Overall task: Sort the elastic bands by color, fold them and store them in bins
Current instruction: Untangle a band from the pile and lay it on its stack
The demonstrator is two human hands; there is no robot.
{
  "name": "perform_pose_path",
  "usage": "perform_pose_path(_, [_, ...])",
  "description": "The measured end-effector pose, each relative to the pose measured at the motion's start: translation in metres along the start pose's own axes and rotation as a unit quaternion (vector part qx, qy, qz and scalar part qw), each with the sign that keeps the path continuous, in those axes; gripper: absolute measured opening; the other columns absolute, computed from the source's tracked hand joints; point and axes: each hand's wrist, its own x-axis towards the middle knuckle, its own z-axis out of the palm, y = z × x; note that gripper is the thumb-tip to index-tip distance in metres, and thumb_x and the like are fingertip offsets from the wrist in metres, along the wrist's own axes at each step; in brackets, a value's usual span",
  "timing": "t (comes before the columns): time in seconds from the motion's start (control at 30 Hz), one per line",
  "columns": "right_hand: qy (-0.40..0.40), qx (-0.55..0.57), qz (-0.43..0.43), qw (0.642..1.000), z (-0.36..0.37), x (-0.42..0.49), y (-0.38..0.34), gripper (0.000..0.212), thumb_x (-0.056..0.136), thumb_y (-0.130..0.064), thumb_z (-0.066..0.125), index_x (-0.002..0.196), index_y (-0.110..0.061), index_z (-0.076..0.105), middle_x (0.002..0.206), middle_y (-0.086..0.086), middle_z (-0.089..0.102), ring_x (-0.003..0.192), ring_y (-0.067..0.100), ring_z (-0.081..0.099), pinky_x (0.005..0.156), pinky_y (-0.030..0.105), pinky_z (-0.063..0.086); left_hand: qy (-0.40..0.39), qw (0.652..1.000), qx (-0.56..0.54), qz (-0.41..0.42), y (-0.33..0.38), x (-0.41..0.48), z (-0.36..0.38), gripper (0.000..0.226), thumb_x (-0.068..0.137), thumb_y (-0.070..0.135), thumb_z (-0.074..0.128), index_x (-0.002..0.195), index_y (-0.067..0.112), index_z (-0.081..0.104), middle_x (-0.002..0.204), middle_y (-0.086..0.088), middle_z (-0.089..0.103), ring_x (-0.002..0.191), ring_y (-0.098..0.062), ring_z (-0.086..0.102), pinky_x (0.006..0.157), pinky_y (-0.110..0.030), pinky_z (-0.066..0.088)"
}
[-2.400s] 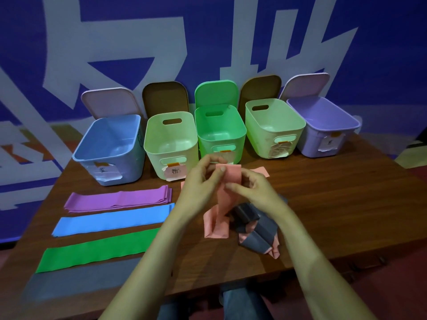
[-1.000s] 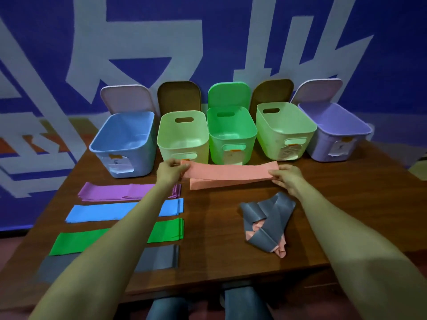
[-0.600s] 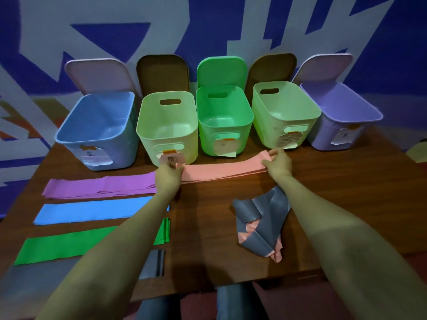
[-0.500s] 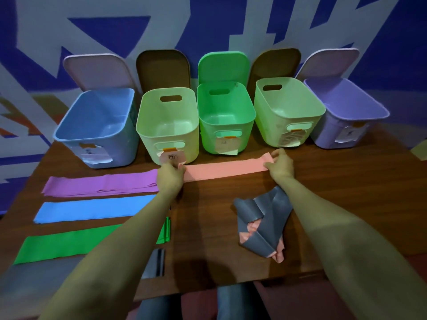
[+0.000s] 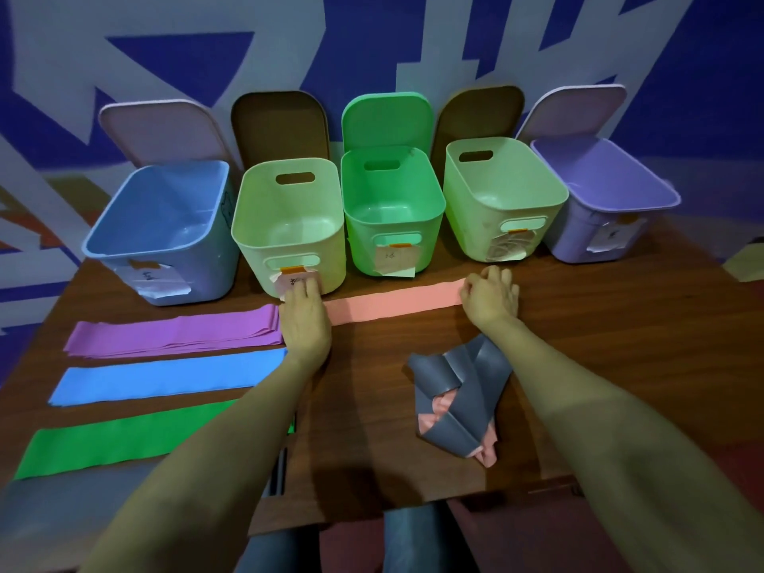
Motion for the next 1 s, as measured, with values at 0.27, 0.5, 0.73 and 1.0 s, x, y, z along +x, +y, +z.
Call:
perform_pose_path(0.27, [-0.021, 0.065, -0.04, 0.997, -0.033, -0.029, -0.008, 0.028, 0.092, -0.028, 0.049, 0.119, -0.02, 0.056, 0.131, 0.007, 0.045, 0.126, 0.027, 0.031, 0.103, 0.041, 0.026, -0.108, 0.99, 0.088, 0.0, 0.02, -0.019, -0.027, 0.035, 0.094, 0.033, 0.045, 0.116, 0.012, 0.06, 0.123, -0.012, 0.058, 0.12, -0.032, 0.044, 0.102, -0.043, 0.026])
perform_pose_path(0.5, [0.073, 0.18, -0.121, 0.974, -0.046, -0.116, 0.007, 0.022, 0.089, -0.018, 0.057, 0.11, -0.015, 0.063, 0.117, 0.006, 0.055, 0.117, 0.025, 0.043, 0.099, 0.041, 0.037, -0.13, 0.977, -0.134, 0.098, 0.052, -0.09, -0.035, 0.037, 0.091, 0.038, 0.053, 0.123, 0.018, 0.053, 0.126, -0.006, 0.054, 0.118, -0.026, 0.046, 0.098, -0.038, 0.037])
perform_pose_path(0.73, [-0.058, 0.125, -0.076, 0.988, -0.007, -0.176, 0.03, 0.048, 0.093, -0.031, 0.054, 0.137, -0.016, 0.043, 0.137, 0.007, 0.043, 0.13, 0.026, 0.033, 0.105, 0.035, 0.028, -0.22, 0.941, -0.242, 0.086, 0.072, -0.132, -0.013, 0.042, 0.082, 0.033, 0.069, 0.118, 0.014, 0.058, 0.112, -0.009, 0.056, 0.108, -0.027, 0.052, 0.092, -0.036, 0.043])
perform_pose_path(1.0, [0.027, 0.255, 0.001, 0.967, 0.005, -0.175, 0.032, 0.016, 0.086, -0.011, 0.062, 0.101, -0.013, 0.064, 0.111, 0.004, 0.055, 0.111, 0.025, 0.049, 0.088, 0.029, 0.039, -0.183, 0.896, -0.392, 0.097, 0.071, -0.137, -0.032, 0.012, 0.084, 0.02, 0.068, 0.088, 0.011, 0.06, 0.116, 0.0, 0.056, 0.105, -0.013, 0.055, 0.092, -0.035, 0.048])
